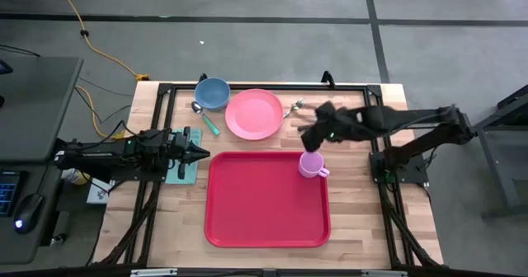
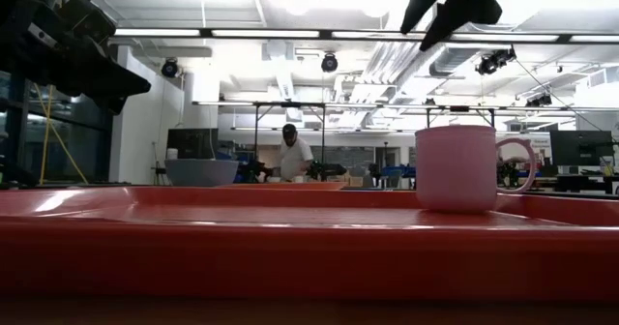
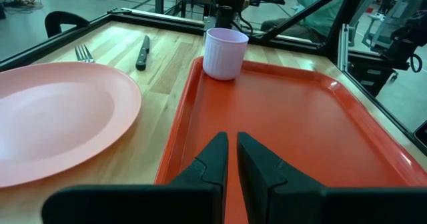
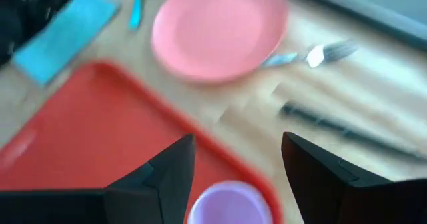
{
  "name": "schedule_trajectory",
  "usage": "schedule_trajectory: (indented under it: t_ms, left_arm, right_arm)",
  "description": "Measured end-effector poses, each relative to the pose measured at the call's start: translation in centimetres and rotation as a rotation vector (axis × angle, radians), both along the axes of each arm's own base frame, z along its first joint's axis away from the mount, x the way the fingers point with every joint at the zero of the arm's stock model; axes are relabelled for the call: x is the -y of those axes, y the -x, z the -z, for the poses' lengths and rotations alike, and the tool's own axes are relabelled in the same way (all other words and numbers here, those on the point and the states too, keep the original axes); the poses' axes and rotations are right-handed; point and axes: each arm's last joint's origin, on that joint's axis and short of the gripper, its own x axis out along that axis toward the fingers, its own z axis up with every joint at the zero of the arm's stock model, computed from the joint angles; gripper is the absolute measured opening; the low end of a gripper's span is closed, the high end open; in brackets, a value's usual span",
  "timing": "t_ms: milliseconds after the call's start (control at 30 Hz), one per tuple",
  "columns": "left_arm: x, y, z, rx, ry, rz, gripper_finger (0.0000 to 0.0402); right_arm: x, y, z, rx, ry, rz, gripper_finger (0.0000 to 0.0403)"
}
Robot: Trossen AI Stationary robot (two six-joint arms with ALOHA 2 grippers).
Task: Set up tray
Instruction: Put the pink plate on the red serving tray to the bottom left of the purple mug
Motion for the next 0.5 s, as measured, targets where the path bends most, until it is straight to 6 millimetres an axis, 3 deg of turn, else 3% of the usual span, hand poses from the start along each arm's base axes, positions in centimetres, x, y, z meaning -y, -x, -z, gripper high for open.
schedule_trajectory:
  t_ms: [233,500]
  left_arm:
    - [0.0,0.0,0.0,0.001,0.01,-0.003,0.0062]
    - [0.0,0.0,0.0,0.002,0.033,-0.01,0.0062]
  right_arm:
    - [5.9,0.7,-1.4,0.078,0.09,0.137,0.0202]
    - [13.4,-0.2,0.0,0.13,0.044,0.183,0.0202]
